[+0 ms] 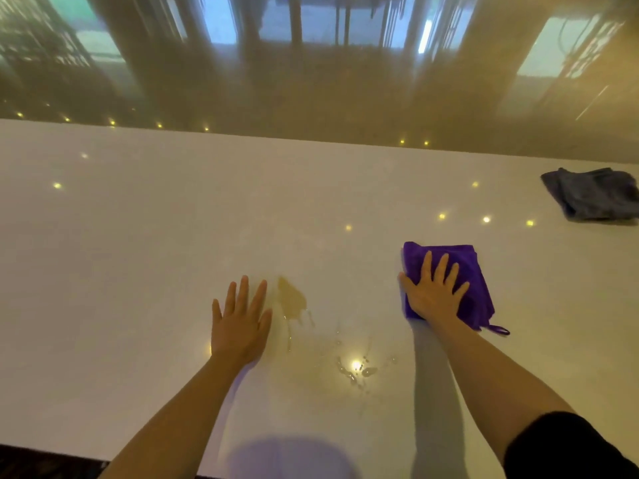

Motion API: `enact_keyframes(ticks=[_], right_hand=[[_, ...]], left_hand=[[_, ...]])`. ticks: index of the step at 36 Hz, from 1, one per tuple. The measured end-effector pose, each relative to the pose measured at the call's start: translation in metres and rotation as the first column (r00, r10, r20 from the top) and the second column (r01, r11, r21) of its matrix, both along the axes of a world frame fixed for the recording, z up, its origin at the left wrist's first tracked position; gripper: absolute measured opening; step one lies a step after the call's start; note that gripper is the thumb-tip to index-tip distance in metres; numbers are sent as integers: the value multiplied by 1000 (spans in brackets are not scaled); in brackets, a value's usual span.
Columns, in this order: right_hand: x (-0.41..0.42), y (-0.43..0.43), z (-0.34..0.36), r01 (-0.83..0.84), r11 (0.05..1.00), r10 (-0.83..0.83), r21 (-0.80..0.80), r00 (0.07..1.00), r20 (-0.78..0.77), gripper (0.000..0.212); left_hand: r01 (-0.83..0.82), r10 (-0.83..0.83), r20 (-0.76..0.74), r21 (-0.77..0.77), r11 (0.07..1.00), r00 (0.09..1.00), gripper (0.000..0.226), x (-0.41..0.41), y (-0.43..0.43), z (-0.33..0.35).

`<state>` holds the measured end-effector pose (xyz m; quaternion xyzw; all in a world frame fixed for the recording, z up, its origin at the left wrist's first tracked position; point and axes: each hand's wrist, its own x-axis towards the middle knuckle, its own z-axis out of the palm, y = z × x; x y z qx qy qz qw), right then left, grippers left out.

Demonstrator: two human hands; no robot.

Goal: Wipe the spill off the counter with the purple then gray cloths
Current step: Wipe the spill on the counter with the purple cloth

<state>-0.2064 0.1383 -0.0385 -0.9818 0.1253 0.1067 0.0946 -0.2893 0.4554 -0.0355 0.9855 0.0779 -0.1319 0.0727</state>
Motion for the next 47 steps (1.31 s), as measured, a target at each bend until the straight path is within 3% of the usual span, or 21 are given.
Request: enact_keyframes(ticks=[5, 15, 30, 40, 47], right_hand=[[3, -2, -5, 7, 999, -7, -52, 1000, -7, 58], [8, 10, -7, 48, 998, -45, 47, 997, -69, 52], [-6, 142, 2, -302, 924, 335, 237, 935, -116, 50], [-16, 181, 1, -463, 863, 487, 205, 869, -85, 50], [-33, 187, -6, -626, 769, 636, 130, 770, -58, 50]], left_hand=[[-31, 30, -14, -54, 998, 999, 54, -7, 16, -9], [-14, 13, -7, -92, 996, 1000, 54, -15, 29, -20], [-2, -1, -41, -73, 997, 999, 55, -14, 28, -19], [7, -11, -66, -66, 998, 998, 55, -13, 25, -10], [24, -28, -59, -62, 998, 998, 55, -14, 25, -10]])
